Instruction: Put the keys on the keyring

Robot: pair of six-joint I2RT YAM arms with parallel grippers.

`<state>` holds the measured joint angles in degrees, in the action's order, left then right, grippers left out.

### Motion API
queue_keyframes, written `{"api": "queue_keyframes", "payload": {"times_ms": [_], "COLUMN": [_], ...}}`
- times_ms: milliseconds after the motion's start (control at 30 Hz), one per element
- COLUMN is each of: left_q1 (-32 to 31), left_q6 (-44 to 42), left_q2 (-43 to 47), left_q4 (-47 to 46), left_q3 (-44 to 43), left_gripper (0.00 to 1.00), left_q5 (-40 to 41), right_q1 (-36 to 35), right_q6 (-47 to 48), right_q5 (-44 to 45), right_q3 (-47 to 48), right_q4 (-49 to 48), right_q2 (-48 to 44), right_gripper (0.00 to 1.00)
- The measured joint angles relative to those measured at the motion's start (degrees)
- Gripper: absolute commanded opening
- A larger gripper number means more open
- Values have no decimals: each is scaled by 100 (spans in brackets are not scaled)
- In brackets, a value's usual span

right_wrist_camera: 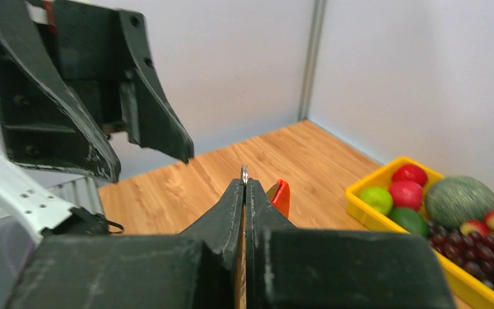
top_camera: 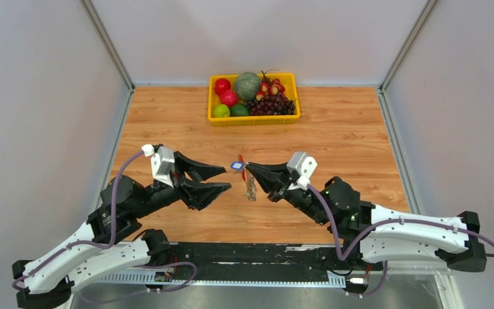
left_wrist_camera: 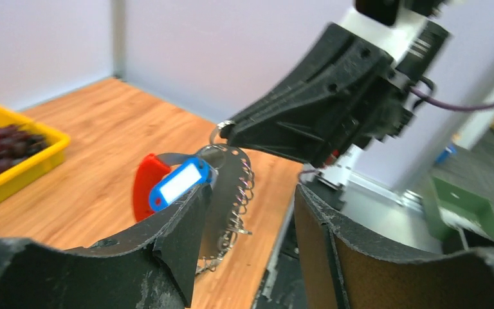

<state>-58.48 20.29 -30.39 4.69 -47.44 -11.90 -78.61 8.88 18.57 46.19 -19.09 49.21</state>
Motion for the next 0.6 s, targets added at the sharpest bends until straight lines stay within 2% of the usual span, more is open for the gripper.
{"api": "queue_keyframes", "payload": {"times_ms": [100,233,400,600], "left_q1": [0,0,0,0], "left_q6": [-26,-22,-2,2], "left_q2": [247,313,387,605], "left_q4": [177,361,533,678], "left_q3": [127,212,286,365], "left_gripper": [62,62,63,63], "left_q5": [758,1215,1515,1674], "right_q1": [37,302,745,994], "right_q6": [-31,-387,-909,-1097], "right_q5": [444,673,616,313], "right_q3": [-9,11,114,420], "right_q4": [68,310,651,592], "right_q2": [291,828,1631,2334], "right_gripper": [0,0,0,0]}}
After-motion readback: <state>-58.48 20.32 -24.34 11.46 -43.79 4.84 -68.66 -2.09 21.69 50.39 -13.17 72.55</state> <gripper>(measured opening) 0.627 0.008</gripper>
